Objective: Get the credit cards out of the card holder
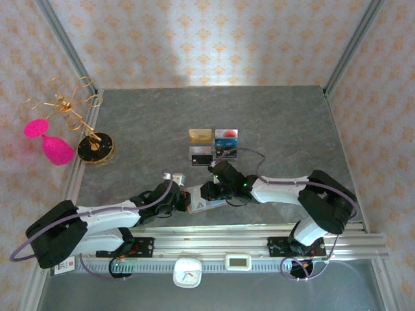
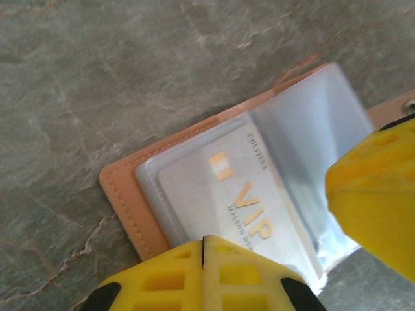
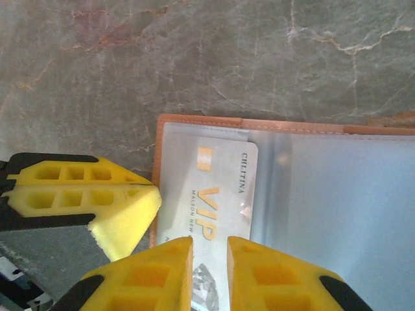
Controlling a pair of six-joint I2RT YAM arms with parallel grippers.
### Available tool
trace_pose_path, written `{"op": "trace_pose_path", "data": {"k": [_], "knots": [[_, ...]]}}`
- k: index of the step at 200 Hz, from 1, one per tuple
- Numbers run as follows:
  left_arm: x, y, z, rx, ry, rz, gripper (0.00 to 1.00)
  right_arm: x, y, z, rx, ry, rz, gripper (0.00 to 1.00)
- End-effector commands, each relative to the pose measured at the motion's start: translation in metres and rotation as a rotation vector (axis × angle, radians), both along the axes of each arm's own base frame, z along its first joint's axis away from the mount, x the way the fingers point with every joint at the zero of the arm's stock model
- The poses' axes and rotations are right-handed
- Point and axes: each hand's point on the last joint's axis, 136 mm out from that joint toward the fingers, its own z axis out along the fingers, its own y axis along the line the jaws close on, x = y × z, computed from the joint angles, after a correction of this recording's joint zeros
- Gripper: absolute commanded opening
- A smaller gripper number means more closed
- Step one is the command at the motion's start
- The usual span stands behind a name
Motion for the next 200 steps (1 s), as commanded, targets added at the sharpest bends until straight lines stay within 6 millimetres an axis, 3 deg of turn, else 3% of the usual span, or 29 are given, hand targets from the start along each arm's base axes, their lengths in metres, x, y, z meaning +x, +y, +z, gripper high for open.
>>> {"op": "trace_pose_path", "data": {"k": [1, 36, 71, 94, 104, 159, 200], "knots": [[0.003, 0.007, -0.008, 0.041, -0.011, 0.012, 0.00, 0.001, -0.003, -0.013, -0.023, 0.023, -0.018, 0.21], [-0.002, 0.007, -0.020, 0.060, 0.025, -0.007, 0.00, 0.001, -0.013, -0.025, -0.052, 0.040, -0.047, 0.23], [-0.004, 0.004, -0.023, 0.056, 0.036, -0.020, 0.00, -0.003, -0.005, -0.023, -0.006, 0.052, -0.019, 0.19], [-0.004, 0.004, -0.022, 0.055, 0.036, -0.022, 0.00, -0.003, -0.004, -0.023, -0.004, 0.055, -0.019, 0.07], [-0.004, 0.004, -0.023, 0.056, 0.038, -0.024, 0.00, -0.001, -0.007, -0.023, -0.011, 0.047, -0.035, 0.00], [-0.003, 0.007, -0.022, 0.039, 0.027, -0.012, 0.00, -0.001, -0.035, -0.025, -0.057, 0.026, -0.135, 0.00], [0.007, 0.006, 0.001, 0.006, -0.035, -0.001, 0.00, -0.003, -0.039, -0.027, -0.056, 0.024, -0.139, 0.00]]}}
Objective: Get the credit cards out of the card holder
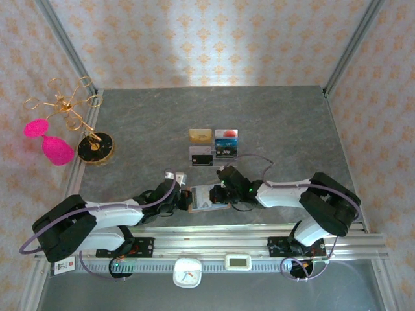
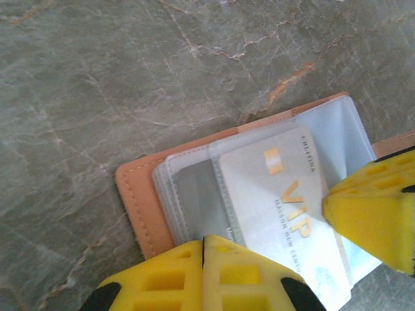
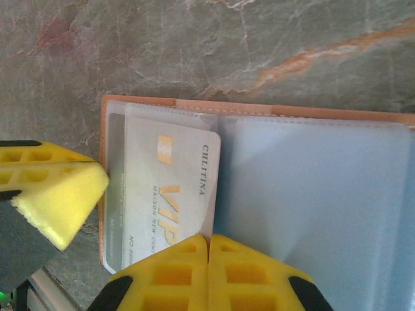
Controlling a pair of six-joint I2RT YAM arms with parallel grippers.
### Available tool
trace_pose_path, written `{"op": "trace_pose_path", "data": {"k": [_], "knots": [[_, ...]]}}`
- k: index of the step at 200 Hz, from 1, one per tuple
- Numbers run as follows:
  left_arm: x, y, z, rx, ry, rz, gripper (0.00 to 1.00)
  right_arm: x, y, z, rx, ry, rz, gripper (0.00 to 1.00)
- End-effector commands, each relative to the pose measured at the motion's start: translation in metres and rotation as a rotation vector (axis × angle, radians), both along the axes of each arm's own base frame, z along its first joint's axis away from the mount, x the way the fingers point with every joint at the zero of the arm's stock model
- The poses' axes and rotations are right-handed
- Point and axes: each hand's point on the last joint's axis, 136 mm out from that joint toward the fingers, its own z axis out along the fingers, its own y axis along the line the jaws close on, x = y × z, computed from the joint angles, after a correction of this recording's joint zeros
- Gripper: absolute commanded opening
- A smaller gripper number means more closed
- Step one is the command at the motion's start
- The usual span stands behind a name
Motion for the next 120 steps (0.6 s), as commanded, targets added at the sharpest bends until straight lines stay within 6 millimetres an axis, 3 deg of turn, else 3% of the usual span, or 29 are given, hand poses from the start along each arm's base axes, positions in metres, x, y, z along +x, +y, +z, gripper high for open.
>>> {"op": "trace_pose_path", "data": {"k": [1, 24, 41, 60, 76, 97, 120], "knots": [[-0.002, 0.011, 0.002, 0.037, -0.013, -0.001, 0.00, 0.002, -0.009, -0.006, -0.031, -0.008, -0.032, 0.00], [0.004, -0.007, 0.035, -0.040, -0.090, -0.028, 0.00, 0.002, -0.004, -0.004, -0.010, -0.011, -0.016, 0.00], [0.002, -0.025, 0.047, -0.065, -0.112, -0.072, 0.00, 0.001, 0.000, -0.002, 0.006, -0.013, 0.001, 0.00], [-0.001, -0.036, 0.035, -0.046, -0.082, -0.104, 0.00, 0.002, 0.002, 0.002, 0.019, -0.019, 0.006, 0.05], [-0.002, -0.033, 0.019, -0.013, -0.043, -0.099, 0.00, 0.001, 0.002, 0.002, 0.022, -0.018, 0.005, 0.08], [-0.004, -0.032, 0.013, -0.009, -0.031, -0.097, 0.00, 0.001, 0.000, 0.000, 0.014, -0.016, 0.000, 0.13], [-0.004, -0.032, 0.014, -0.013, -0.033, -0.097, 0.00, 0.001, 0.000, -0.001, 0.017, -0.019, 0.002, 0.00]]}}
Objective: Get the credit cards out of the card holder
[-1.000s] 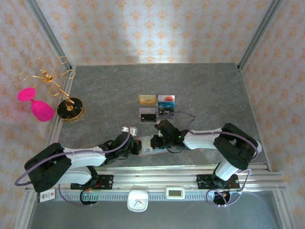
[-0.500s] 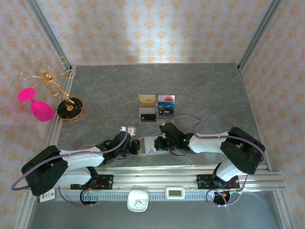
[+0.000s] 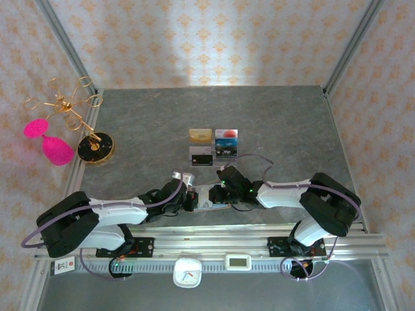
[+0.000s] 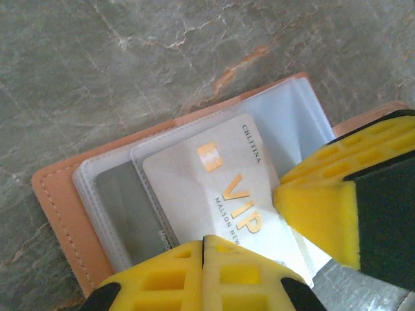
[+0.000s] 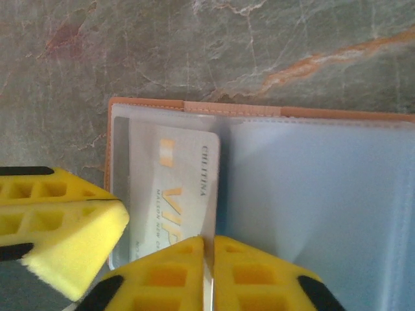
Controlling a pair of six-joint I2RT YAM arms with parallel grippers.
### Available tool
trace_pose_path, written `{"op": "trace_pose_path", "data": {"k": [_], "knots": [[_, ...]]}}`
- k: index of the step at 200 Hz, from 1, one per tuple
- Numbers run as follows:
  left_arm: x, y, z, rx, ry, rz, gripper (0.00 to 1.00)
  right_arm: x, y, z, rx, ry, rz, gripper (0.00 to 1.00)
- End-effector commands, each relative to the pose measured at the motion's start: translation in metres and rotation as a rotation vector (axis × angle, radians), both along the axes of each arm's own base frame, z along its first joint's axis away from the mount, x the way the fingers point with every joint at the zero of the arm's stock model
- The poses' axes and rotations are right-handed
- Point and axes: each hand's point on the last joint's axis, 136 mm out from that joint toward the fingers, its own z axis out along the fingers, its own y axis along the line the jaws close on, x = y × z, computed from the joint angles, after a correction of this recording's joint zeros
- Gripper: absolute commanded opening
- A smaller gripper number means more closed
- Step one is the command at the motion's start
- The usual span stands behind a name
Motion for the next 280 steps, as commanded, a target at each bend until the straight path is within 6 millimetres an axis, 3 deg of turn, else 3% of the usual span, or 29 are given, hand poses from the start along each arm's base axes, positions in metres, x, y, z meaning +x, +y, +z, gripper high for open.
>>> {"op": "trace_pose_path", "data": {"k": [1, 115, 126, 135, 162, 195, 215, 237, 248, 280], "knots": [[0.002, -0.005, 0.007, -0.022, -0.023, -0.009, 0.00, 0.000, -0.002, -0.003, -0.002, -0.013, 0.002, 0.00], [-0.005, 0.009, -0.020, 0.017, 0.027, 0.006, 0.00, -0.003, -0.028, -0.002, -0.018, -0.017, -0.068, 0.00], [-0.005, 0.007, -0.017, 0.007, 0.021, -0.001, 0.00, -0.003, -0.026, -0.001, -0.012, -0.016, -0.055, 0.13], [-0.004, 0.005, -0.015, 0.005, 0.019, -0.005, 0.00, -0.003, -0.025, -0.002, -0.012, -0.014, -0.053, 0.16], [-0.003, 0.003, -0.013, 0.010, 0.016, -0.016, 0.00, -0.003, -0.021, -0.004, -0.006, -0.011, -0.044, 0.00], [-0.003, 0.002, -0.012, 0.009, 0.016, -0.017, 0.00, -0.003, -0.022, -0.005, -0.003, -0.011, -0.047, 0.00], [-0.003, 0.002, -0.011, 0.004, 0.014, -0.016, 0.00, -0.003, -0.022, -0.003, 0.003, -0.012, -0.052, 0.21], [-0.003, 0.000, -0.012, 0.005, 0.018, -0.025, 0.00, -0.003, -0.019, -0.002, 0.009, -0.012, -0.033, 0.23], [-0.003, -0.001, -0.013, 0.006, 0.021, -0.030, 0.00, -0.004, -0.016, -0.004, 0.012, -0.008, -0.020, 0.22], [-0.004, -0.001, -0.014, 0.005, 0.029, -0.030, 0.00, -0.004, -0.018, -0.007, 0.011, -0.003, -0.028, 0.00]]}}
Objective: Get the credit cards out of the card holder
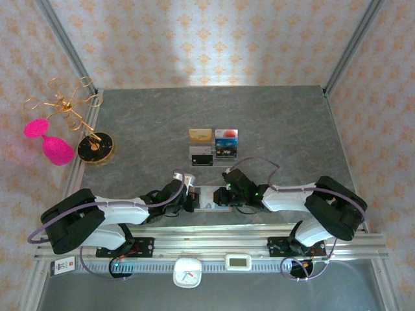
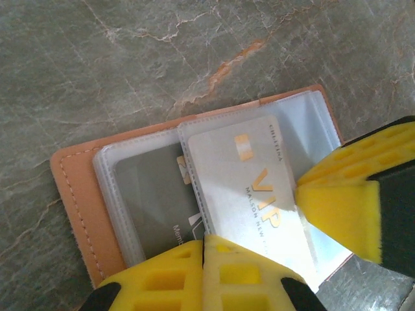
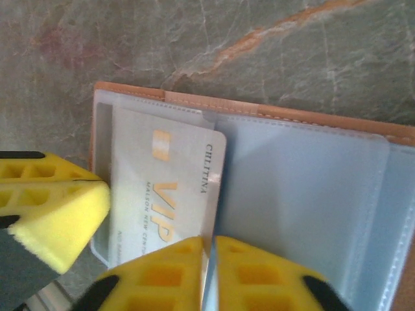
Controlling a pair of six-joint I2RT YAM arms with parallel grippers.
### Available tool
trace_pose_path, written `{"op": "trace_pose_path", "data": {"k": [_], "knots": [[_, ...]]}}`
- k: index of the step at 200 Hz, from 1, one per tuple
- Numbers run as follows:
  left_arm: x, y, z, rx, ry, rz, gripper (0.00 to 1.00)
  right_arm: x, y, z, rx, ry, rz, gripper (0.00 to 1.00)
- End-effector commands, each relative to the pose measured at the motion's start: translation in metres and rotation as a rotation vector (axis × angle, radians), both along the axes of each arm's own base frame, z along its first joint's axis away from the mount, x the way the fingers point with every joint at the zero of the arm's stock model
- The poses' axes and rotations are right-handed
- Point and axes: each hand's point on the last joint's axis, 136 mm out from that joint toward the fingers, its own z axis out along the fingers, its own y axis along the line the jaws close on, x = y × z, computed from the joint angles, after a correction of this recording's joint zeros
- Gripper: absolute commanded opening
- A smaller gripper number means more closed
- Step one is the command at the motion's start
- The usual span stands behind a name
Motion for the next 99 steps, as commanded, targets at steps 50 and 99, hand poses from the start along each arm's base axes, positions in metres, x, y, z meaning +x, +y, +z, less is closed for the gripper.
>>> {"op": "trace_pose_path", "data": {"k": [50, 99], "knots": [[-0.001, 0.014, -0.008, 0.031, 0.021, 0.009, 0.00, 0.002, -0.028, 0.001, -0.024, -0.017, -0.084, 0.00], [0.011, 0.005, 0.035, -0.035, -0.073, 0.007, 0.00, 0.000, -0.016, 0.005, 0.021, -0.008, -0.032, 0.00]]}}
